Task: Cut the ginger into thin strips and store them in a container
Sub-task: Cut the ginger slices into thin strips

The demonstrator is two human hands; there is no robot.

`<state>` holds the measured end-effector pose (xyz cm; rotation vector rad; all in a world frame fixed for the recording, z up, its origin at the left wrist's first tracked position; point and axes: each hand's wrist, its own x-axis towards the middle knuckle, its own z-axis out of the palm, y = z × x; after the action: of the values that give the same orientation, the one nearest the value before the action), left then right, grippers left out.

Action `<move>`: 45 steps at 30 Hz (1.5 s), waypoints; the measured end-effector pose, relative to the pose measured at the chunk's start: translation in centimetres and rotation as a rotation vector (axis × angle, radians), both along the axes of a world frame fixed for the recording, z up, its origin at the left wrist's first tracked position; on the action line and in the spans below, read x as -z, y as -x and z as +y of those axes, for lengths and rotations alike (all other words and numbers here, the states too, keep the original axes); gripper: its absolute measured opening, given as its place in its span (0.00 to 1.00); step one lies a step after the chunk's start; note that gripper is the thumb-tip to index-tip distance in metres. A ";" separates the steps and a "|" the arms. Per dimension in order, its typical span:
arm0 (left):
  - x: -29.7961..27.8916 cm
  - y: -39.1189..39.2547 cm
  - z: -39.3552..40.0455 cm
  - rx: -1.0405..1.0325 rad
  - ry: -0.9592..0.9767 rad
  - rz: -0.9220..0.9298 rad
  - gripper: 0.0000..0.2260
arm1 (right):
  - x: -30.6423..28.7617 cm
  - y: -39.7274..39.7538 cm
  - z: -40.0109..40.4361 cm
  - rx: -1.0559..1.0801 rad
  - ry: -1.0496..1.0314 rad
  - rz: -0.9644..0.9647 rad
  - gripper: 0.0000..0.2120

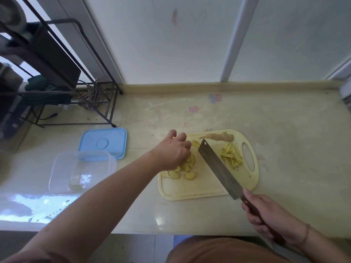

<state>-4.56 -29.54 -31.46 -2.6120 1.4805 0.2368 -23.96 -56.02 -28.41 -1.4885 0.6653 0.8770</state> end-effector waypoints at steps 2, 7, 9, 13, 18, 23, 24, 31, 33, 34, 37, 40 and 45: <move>0.0 -0.1 0.0 0.008 0.009 0.062 0.05 | 0.1 0.0 0.0 0.001 0.005 0.002 0.27; -1.0 -0.7 -1.0 -0.145 -0.086 0.196 0.08 | 0.2 0.0 0.0 -0.003 0.012 0.004 0.27; -1.1 -0.6 -1.3 -0.117 -0.107 0.124 0.07 | 0.0 0.0 0.0 -0.002 0.007 0.005 0.27; -0.7 -0.2 -1.7 -0.072 -0.091 0.000 0.06 | -0.1 -0.2 0.1 -0.012 0.013 0.000 0.26; -0.6 0.0 -1.3 -0.028 -0.103 0.004 0.06 | -0.1 -0.1 0.2 -0.004 0.016 -0.002 0.26; -0.4 -0.1 -0.4 0.064 0.043 0.012 0.02 | 0.0 -0.1 0.1 -0.001 0.015 0.001 0.26; -0.4 -0.1 -0.2 0.061 0.048 0.023 0.03 | 0.0 -0.1 0.0 0.004 0.012 0.001 0.26; -1.5 1.0 -0.1 -0.533 0.382 0.423 0.14 | 0.3 -0.2 0.0 0.031 -0.037 0.007 0.36; -1.6 1.5 0.1 -0.718 0.597 0.524 0.12 | 0.3 -0.2 0.1 0.037 -0.057 -0.004 0.40; -1.6 1.8 0.0 -0.814 0.704 0.603 0.10 | 0.3 -0.2 0.0 0.037 -0.067 -0.013 0.41; -1.3 2.3 -0.1 -1.010 0.873 0.791 0.07 | 0.0 -0.2 0.1 0.033 -0.089 -0.029 0.46; -1.2 2.7 0.3 -1.068 0.917 0.832 0.08 | -0.3 -0.2 0.2 0.030 -0.100 -0.032 0.46; -1.6 2.9 1.3 -1.035 0.884 0.802 0.08 | -0.7 -0.4 0.2 0.030 -0.116 -0.019 0.45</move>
<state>-7.41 -28.25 -29.84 -4.0969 -0.0135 0.9930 -23.58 -55.80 -27.73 -1.3790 0.6110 0.8631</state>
